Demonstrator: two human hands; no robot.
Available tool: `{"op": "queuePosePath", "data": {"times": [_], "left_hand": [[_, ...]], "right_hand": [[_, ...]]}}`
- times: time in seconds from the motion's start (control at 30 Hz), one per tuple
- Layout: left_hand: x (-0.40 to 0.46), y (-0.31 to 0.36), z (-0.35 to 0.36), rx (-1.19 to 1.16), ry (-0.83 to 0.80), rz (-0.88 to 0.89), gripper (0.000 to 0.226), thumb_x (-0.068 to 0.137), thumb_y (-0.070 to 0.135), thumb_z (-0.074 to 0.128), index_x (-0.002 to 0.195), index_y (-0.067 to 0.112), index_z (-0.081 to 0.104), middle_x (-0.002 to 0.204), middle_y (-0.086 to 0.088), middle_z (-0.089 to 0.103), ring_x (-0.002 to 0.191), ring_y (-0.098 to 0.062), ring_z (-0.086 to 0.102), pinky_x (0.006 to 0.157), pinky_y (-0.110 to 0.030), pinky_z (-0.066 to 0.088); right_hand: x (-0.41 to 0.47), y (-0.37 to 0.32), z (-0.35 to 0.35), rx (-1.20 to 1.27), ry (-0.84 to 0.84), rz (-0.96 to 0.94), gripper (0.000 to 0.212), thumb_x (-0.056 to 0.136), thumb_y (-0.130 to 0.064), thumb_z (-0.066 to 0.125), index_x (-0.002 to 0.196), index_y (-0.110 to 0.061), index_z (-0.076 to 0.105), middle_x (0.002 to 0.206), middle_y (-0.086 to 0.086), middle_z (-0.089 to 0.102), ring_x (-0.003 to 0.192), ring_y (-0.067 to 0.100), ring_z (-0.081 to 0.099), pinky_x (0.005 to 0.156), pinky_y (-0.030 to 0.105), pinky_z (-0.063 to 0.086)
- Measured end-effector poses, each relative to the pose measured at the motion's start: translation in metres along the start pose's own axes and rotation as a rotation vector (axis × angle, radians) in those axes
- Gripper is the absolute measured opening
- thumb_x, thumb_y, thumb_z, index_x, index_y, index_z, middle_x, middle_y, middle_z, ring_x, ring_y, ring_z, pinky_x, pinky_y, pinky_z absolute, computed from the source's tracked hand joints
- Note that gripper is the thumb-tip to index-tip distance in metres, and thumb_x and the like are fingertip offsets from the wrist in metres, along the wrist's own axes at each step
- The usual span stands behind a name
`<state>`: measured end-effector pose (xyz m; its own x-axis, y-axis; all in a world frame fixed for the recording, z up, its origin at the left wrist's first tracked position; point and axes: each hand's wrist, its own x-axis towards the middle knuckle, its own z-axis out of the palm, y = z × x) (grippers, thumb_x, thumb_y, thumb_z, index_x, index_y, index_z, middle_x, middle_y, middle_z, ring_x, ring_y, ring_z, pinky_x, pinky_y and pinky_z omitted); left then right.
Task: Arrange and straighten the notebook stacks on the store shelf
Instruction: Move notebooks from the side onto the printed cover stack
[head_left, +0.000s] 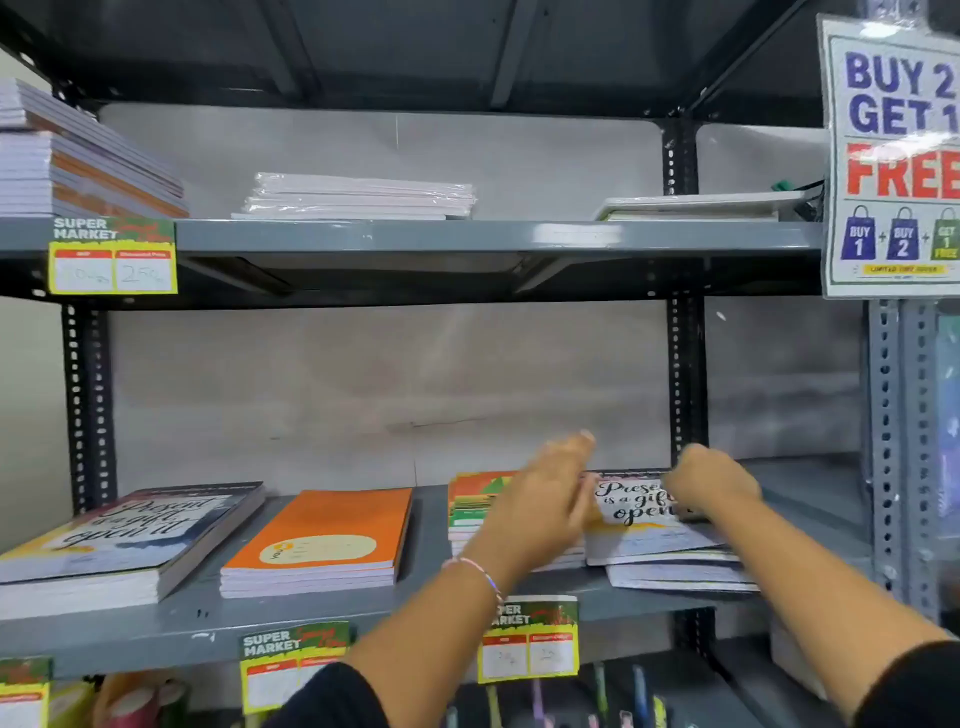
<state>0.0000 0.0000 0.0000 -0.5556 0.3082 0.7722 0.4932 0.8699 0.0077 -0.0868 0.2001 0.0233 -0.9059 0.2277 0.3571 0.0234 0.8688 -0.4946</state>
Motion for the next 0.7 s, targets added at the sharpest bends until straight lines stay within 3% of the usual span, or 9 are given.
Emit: {"op": "queuePosePath", "data": {"times": [0.03,0.1,0.17,0.3,0.4,0.47,0.57,0.63,0.7], "left_hand": [[0.002,0.014,0.011,-0.074,-0.037,0.028,0.033,0.095,0.026,0.041,0.123,0.015,0.053,0.122,-0.011,0.065,0.112,-0.026,0.059,0.098,-0.036,0.049],[0.003,0.042,0.029,-0.118,-0.134,0.011,0.019,0.091,0.019,0.043,0.099,0.012,0.058,0.095,-0.016,0.07,0.088,-0.034,0.064,0.072,-0.037,0.052],[0.002,0.058,0.045,-0.117,-0.282,-0.086,0.02,0.092,0.022,0.043,0.096,0.008,0.056,0.099,-0.021,0.067,0.092,-0.039,0.061,0.074,-0.04,0.05],[0.001,0.059,0.065,-0.006,-0.455,-0.187,0.042,0.096,0.039,0.045,0.113,0.002,0.055,0.113,-0.025,0.062,0.108,-0.039,0.055,0.09,-0.043,0.044],[-0.005,0.06,0.074,-0.054,-0.463,-0.217,0.048,0.096,0.044,0.042,0.12,0.003,0.052,0.117,-0.023,0.058,0.11,-0.038,0.052,0.092,-0.044,0.043],[-0.006,0.057,0.077,-0.079,-0.447,-0.23,0.05,0.096,0.045,0.042,0.122,0.005,0.051,0.12,-0.021,0.057,0.112,-0.037,0.049,0.094,-0.043,0.043],[-0.007,0.055,0.082,-0.103,-0.438,-0.258,0.053,0.095,0.046,0.043,0.13,0.006,0.049,0.128,-0.019,0.055,0.119,-0.036,0.047,0.1,-0.043,0.042],[-0.01,0.056,0.084,-0.136,-0.398,-0.269,0.055,0.095,0.044,0.045,0.135,0.007,0.045,0.136,-0.016,0.051,0.124,-0.033,0.044,0.105,-0.041,0.039],[-0.014,0.058,0.089,-0.245,-0.316,-0.27,0.054,0.095,0.036,0.05,0.142,0.012,0.039,0.147,-0.009,0.044,0.134,-0.028,0.038,0.114,-0.037,0.031]], "right_hand": [[0.005,0.016,-0.003,-0.057,-0.089,0.057,0.045,0.075,-0.033,0.061,0.115,-0.011,0.061,0.121,0.013,0.065,0.102,0.032,0.062,0.084,0.035,0.05],[0.007,0.036,-0.012,-0.126,-0.241,0.164,0.079,0.063,-0.055,0.074,0.127,-0.012,0.056,0.132,0.01,0.061,0.114,0.029,0.06,0.093,0.036,0.05],[0.007,0.05,-0.018,-0.186,-0.32,0.185,0.091,0.056,-0.065,0.078,0.125,-0.009,0.056,0.121,0.008,0.064,0.107,0.027,0.062,0.087,0.033,0.05],[0.014,0.06,-0.023,-0.078,-0.332,0.245,0.07,0.051,-0.057,0.086,0.095,-0.009,0.059,0.09,0.006,0.062,0.084,0.025,0.062,0.071,0.031,0.052],[0.026,0.074,-0.02,0.282,-0.38,0.339,0.043,0.059,-0.024,0.091,0.081,-0.006,0.058,0.054,0.006,0.059,0.055,0.023,0.053,0.043,0.024,0.044],[0.024,0.075,-0.017,0.453,-0.434,0.348,0.03,0.069,-0.008,0.084,0.089,-0.004,0.061,0.055,0.009,0.064,0.058,0.024,0.058,0.045,0.025,0.05],[0.018,0.069,-0.02,0.551,-0.42,0.25,0.022,0.08,0.008,0.067,0.101,0.01,0.06,0.078,0.022,0.071,0.072,0.031,0.07,0.071,0.04,0.061],[0.017,0.066,-0.03,0.644,-0.348,0.189,0.006,0.082,0.016,0.059,0.088,0.014,0.059,0.054,0.018,0.068,0.044,0.021,0.067,0.045,0.025,0.055],[0.011,0.06,-0.045,0.68,-0.261,0.143,0.006,0.082,0.018,0.056,0.085,0.016,0.061,0.048,0.014,0.064,0.029,0.012,0.057,0.036,0.019,0.045]]}}
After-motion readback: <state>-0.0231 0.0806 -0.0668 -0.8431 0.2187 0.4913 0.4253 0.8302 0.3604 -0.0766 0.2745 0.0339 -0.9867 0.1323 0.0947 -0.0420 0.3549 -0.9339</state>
